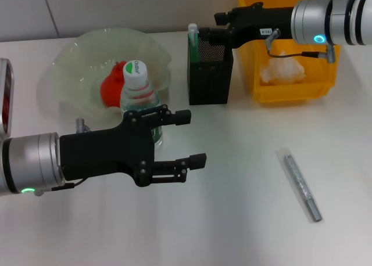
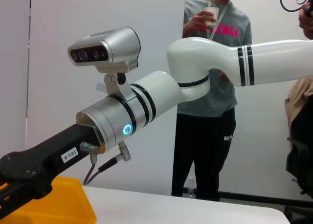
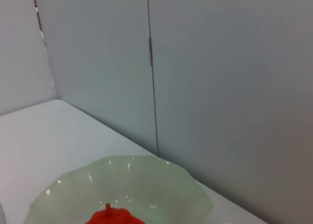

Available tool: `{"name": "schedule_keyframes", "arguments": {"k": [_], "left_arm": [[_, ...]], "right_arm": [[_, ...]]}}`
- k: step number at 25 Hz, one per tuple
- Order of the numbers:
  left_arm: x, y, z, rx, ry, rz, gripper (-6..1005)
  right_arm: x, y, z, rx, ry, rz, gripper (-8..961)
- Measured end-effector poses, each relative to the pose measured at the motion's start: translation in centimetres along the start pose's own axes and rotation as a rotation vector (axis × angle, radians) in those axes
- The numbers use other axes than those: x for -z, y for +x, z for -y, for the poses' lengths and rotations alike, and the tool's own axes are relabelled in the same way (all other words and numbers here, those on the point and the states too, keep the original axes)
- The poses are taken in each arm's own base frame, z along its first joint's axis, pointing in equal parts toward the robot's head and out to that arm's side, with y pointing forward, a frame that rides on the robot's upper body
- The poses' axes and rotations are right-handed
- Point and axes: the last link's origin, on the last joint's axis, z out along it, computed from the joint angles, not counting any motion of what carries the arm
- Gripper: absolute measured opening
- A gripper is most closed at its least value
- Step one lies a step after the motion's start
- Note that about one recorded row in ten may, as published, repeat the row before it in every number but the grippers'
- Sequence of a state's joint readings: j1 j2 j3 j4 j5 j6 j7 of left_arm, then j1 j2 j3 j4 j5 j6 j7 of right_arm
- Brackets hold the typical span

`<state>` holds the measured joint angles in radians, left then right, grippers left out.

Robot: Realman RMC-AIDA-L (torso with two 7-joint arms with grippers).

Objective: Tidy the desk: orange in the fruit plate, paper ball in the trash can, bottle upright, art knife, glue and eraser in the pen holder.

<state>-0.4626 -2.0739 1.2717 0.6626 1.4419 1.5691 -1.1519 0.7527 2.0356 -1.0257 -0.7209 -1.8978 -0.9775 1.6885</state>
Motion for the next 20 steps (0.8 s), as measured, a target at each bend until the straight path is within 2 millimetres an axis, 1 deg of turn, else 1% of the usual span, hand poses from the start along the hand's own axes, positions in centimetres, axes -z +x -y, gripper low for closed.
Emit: {"name": "schedule_keyframes", "arguments": {"k": [3,7,11,13,16,17,19,20], "left_arm": [[0.0,0.0,0.1,0.000,0.003,0.002,813],[0.0,0.0,0.1,-0.001,0.007,0.003,813],[0.0,0.0,0.1,0.000,0.008,0.004,813],[0.0,-0.1,0.1,0.000,0.009,0.004,813],[0.0,-0.2,0.1,0.005,0.010,0.005,813],[-0.1,-0.2,0.1,0.009,0.010,0.005,813],[-0.1,-0.2,0.2,0.009,0.011,0.006,813],[-0.1,-0.2,0.3,0.010,0.015,0.008,812]], "right_arm": [[0.1,0.0,0.1,0.000,0.004,0.002,496],[0.5,-0.4,0.3,0.010,0.014,0.025,538],[1.1,-0.5,0.3,0.026,0.022,0.041,543],[2.0,-0.6,-0.1,0.057,0.017,0.056,545],[2.5,-0.6,-0.5,0.079,0.000,0.065,620],[3.2,-0.6,-0.9,0.093,-0.014,0.075,646],[3.6,-0.6,-1.1,0.094,-0.018,0.078,696],[4.3,-0.7,-1.4,0.105,-0.032,0.085,708]]}}
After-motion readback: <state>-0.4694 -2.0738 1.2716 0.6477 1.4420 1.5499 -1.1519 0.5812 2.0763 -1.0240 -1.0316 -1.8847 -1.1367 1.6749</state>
